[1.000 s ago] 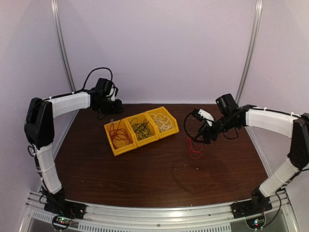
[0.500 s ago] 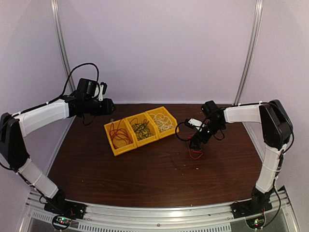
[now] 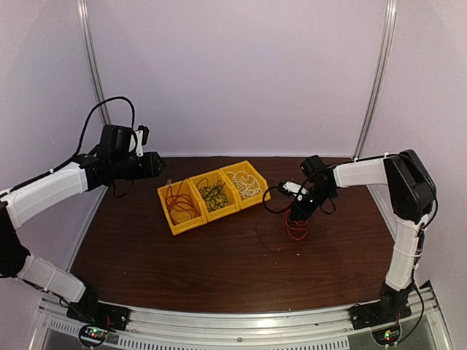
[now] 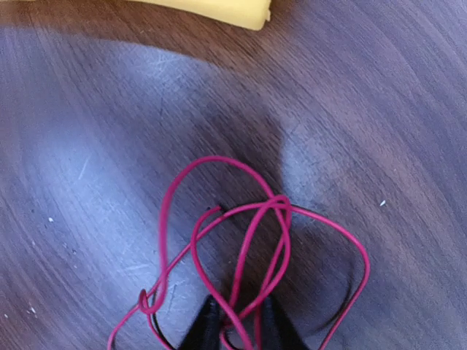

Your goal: Untangle the cables

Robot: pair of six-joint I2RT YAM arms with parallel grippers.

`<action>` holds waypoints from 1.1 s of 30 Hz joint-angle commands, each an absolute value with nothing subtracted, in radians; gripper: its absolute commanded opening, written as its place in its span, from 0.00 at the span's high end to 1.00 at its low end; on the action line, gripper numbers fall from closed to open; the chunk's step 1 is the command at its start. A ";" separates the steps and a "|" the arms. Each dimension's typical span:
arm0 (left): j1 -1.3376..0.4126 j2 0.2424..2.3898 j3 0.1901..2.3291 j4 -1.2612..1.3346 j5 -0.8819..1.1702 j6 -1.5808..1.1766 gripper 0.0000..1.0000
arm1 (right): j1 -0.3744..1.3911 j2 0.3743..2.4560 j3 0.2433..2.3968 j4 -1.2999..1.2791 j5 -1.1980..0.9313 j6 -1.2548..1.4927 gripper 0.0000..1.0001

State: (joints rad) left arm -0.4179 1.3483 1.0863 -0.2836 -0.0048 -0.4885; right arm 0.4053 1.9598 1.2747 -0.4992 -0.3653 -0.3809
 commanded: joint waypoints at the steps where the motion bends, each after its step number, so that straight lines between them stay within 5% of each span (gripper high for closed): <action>1: -0.422 1.291 1.046 -0.232 -0.022 -0.504 0.52 | 0.466 1.877 1.287 -0.494 -0.331 -0.391 0.88; 13: -0.422 1.180 0.955 -0.237 -0.060 -0.537 0.52 | 0.740 1.837 1.625 -0.594 -0.400 -0.416 0.96; 25: -0.423 1.005 0.895 -0.290 -0.132 -0.585 0.52 | 0.894 2.208 2.147 -0.547 -0.347 -0.332 1.00; 33: -0.422 0.977 0.865 -0.304 -0.131 -0.602 0.52 | 0.894 2.377 2.267 -0.425 -0.337 -0.271 1.00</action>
State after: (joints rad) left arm -0.4183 0.9844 0.8867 -0.3107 -0.1165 -0.5838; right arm 0.8978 2.3501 2.2177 -0.5076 -0.3485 -0.3264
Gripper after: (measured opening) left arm 0.477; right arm 0.024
